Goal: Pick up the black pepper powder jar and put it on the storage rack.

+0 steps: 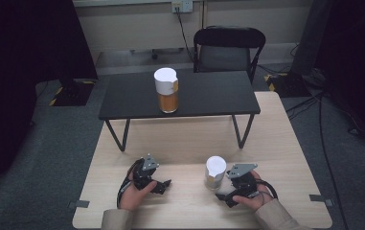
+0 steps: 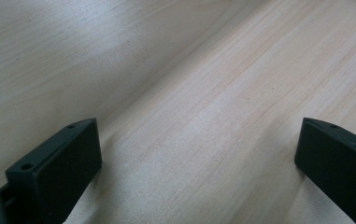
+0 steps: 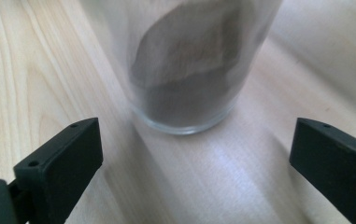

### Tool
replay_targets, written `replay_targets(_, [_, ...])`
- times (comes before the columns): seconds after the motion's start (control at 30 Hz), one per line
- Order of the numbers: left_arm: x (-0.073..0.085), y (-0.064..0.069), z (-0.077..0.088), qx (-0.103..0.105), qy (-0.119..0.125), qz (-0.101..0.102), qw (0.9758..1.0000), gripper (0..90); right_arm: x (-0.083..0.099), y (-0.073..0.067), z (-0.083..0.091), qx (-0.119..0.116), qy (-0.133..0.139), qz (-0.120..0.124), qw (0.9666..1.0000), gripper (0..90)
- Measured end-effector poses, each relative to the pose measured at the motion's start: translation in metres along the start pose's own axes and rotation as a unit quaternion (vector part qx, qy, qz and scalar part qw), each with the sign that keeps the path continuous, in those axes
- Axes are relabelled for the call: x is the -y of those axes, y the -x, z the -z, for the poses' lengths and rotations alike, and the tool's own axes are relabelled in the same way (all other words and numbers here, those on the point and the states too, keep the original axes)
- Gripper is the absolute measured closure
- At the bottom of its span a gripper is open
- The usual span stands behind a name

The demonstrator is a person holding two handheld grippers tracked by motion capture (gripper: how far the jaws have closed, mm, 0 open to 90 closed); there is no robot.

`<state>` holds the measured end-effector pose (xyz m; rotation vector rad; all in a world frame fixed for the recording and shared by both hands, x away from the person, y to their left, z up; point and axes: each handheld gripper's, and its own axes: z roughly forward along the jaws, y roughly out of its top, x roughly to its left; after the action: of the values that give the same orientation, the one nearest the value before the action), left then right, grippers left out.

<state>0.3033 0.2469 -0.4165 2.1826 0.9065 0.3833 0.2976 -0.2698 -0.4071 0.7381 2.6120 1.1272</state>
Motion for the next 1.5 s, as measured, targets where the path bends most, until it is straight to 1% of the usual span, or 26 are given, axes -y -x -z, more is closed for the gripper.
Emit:
replay_targets(0.17, [0.0000, 0.0001, 0.0000, 0.000, 0.000, 0.000, 1.0000, 0.0, 0.0035, -0.0006, 0.0042, 0.005, 0.023, -0.004, 0.9997, 1.5])
replay_targets(0.27, [0.0000, 0.0001, 0.0000, 0.000, 0.000, 0.000, 1.0000, 0.0, 0.0057, 0.0004, 0.0052, 0.001, 0.038, -0.012, 0.9992, 1.4])
replay_targets(0.47, [0.0000, 0.0001, 0.0000, 0.000, 0.000, 0.000, 1.0000, 0.0, 0.0071, -0.0005, 0.0077, 0.002, 0.057, -0.013, 0.9983, 1.2])
replay_targets(0.53, [0.0001, 0.0001, 0.0000, 0.000, 0.000, 0.000, 1.0000, 0.0, 0.0075, -0.0010, 0.0084, 0.003, 0.065, -0.018, 0.9977, 1.2])
replay_targets(0.63, [0.0000, 0.0003, 0.0000, -0.001, 0.000, 0.001, 1.0000, 0.0, 0.0071, -0.0018, 0.0090, 0.005, 0.074, -0.016, 0.9971, 1.0])
replay_targets(0.77, [0.0000, 0.0003, 0.0000, -0.001, 0.000, 0.001, 1.0000, 0.0, 0.0054, -0.0030, 0.0081, 0.009, 0.079, -0.015, 0.9967, 0.9])
replay_targets(0.9, [0.0000, 0.0003, 0.0000, -0.001, 0.000, 0.001, 1.0000, 0.0, 0.0041, -0.0032, 0.0067, 0.004, 0.086, -0.015, 0.9962, 0.9])
replay_targets(0.97, [0.0000, 0.0003, 0.0000, -0.001, 0.000, 0.000, 1.0000, 0.0, 0.0032, -0.0044, 0.0067, 0.006, 0.088, -0.014, 0.9960, 0.8])
replay_targets(1.03, [0.0000, 0.0003, 0.0000, -0.001, 0.000, 0.001, 1.0000, 0.0, 0.0032, -0.0042, 0.0066, 0.004, 0.091, -0.016, 0.9957, 0.8])
replay_targets(1.07, [0.0000, 0.0003, 0.0000, -0.001, 0.000, 0.001, 1.0000, 0.0, 0.0034, -0.0033, 0.0062, -0.001, 0.098, -0.020, 0.9950, 0.8])
replay_targets(1.2, [0.0000, 0.0003, 0.0000, -0.001, 0.000, 0.001, 1.0000, 0.0, 0.0027, -0.0037, 0.0052, -0.002, 0.102, -0.018, 0.9946, 0.8])
replay_targets(1.3, [0.0000, 0.0003, 0.0000, -0.001, 0.000, 0.001, 1.0000, 0.0, 0.0032, -0.0002, 0.0035, -0.010, 0.107, -0.023, 0.9939, 1.0])
replay_targets(1.37, [0.0000, 0.0003, 0.0000, -0.001, 0.000, 0.001, 1.0000, 0.0, 0.0029, 0.0008, 0.0031, -0.011, 0.108, -0.025, 0.9937, 1.6])
replay_targets(1.4, [0.0000, 0.0003, 0.0000, -0.001, 0.000, 0.001, 1.0000, 0.0, 0.0030, 0.0019, 0.0019, -0.014, 0.113, -0.022, 0.9932, 4.0])
replay_targets(1.5, [0.0000, 0.0003, 0.0000, -0.001, 0.000, 0.001, 1.0000, 0.0, 0.0008, 0.0023, -0.0002, -0.017, 0.111, -0.017, 0.9935, 5.9])
